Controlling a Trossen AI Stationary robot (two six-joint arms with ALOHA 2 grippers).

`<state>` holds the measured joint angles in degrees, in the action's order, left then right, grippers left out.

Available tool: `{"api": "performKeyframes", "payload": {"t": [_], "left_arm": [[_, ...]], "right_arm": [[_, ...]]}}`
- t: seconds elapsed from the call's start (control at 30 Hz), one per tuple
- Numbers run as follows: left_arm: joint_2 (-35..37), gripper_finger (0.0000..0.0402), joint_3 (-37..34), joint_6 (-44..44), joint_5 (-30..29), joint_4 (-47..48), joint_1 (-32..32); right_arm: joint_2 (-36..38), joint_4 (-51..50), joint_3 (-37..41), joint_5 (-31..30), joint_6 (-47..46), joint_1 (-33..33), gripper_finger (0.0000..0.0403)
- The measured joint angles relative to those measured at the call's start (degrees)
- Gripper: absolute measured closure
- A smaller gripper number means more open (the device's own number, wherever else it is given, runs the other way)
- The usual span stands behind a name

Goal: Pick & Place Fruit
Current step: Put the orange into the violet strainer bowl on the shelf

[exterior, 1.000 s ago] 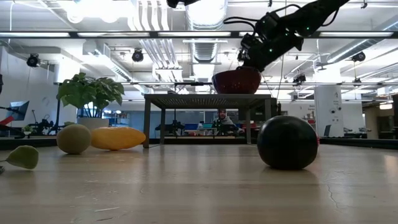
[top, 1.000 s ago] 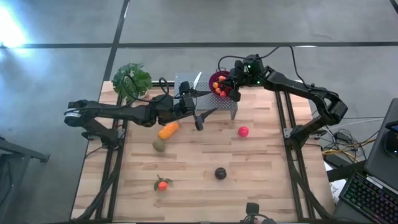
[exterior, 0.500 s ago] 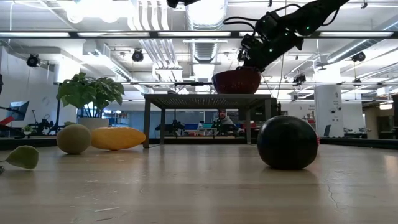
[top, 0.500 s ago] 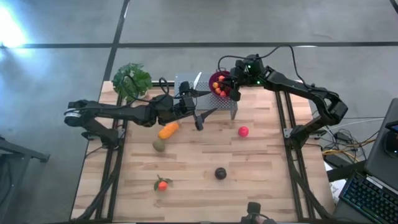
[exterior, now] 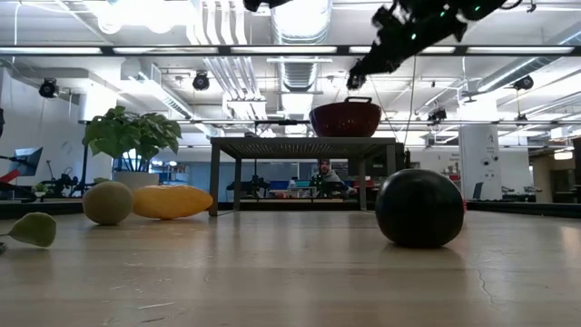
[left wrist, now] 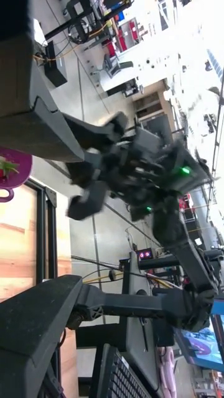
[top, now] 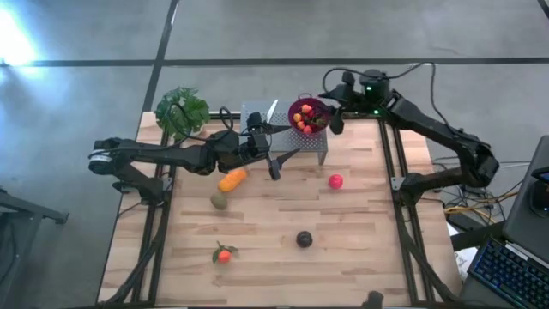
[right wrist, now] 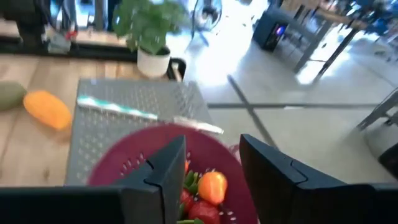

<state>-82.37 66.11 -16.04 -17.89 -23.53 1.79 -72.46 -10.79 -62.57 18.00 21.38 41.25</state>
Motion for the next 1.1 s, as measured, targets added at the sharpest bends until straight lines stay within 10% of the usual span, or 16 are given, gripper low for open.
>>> {"api": "performKeyframes", "payload": {"t": [1.1], "left_arm": [[0.0, 0.0085, 0.0, -0.02, -0.17, 0.03, 0.0]], "right_arm": [[20.49, -28.93, 5.39, -15.62, -16.03, -11.87, 0.003]]}}
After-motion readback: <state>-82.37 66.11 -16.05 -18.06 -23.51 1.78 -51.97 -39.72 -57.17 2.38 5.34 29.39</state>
